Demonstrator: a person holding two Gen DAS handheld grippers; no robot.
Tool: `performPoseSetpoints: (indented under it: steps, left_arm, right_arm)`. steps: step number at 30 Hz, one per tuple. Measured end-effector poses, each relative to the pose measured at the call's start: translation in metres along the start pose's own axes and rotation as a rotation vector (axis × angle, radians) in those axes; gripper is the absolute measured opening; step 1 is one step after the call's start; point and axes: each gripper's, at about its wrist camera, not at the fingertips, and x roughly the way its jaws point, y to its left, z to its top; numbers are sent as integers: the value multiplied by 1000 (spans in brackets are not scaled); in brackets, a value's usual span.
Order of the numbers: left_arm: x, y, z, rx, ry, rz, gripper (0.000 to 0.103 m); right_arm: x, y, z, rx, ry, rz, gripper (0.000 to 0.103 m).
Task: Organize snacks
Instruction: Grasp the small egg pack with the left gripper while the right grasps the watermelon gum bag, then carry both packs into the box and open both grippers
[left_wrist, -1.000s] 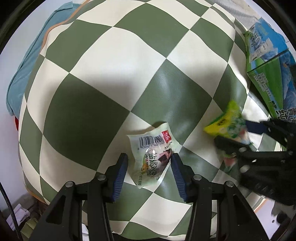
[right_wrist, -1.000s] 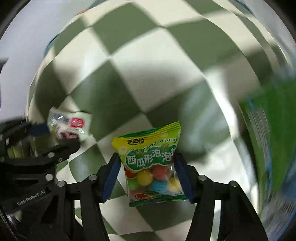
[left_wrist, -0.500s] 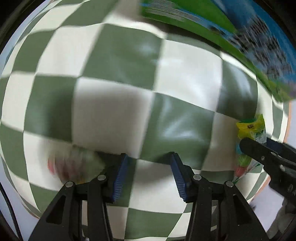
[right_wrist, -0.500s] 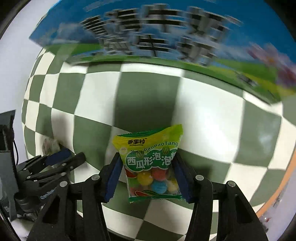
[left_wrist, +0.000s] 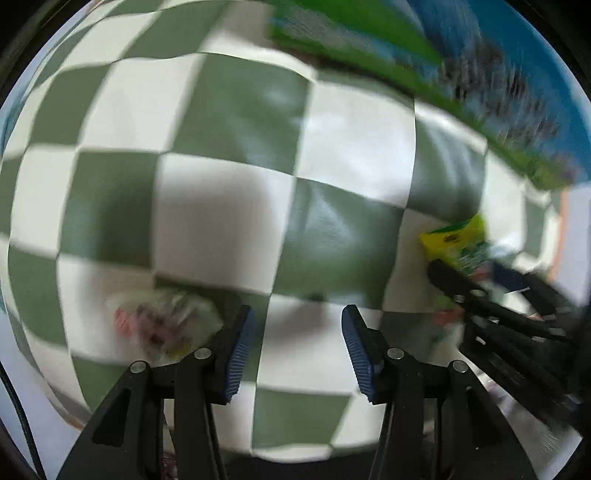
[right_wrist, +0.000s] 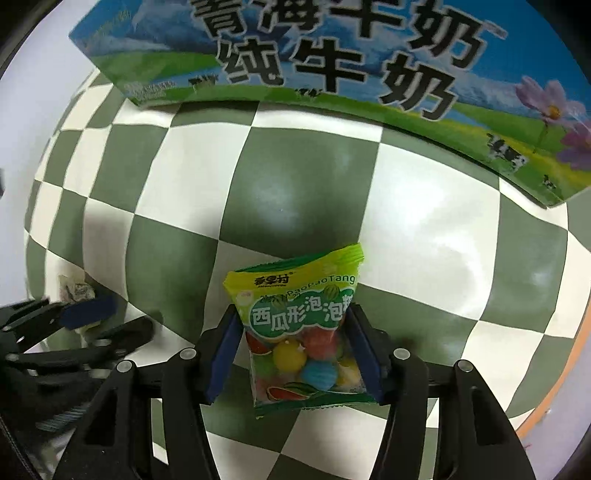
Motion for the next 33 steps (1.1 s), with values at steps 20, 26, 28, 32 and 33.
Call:
performPoseSetpoints:
  steps: [20, 26, 28, 32, 33]
  left_arm:
    - [27, 62, 0, -235, 17, -1, 51]
    - [24, 12, -2, -126, -24, 60, 48]
    - [18, -3, -5, -103, -36, 44, 48]
    - [-7, -40, -4, -28, -83, -3, 48]
    - [-18, -47, -3, -10, -98, -16, 48]
  right_arm:
    - [-5, -16, -5, -25, -4, 29, 56]
    - [-17, -17, -10, -33, -31, 45, 53]
    - [-25, -20, -13, -20, -45, 68, 53]
    - [-43, -28, -17, 10, -78, 121, 52]
    - [-50, -29, -18, 15, -92, 134, 52]
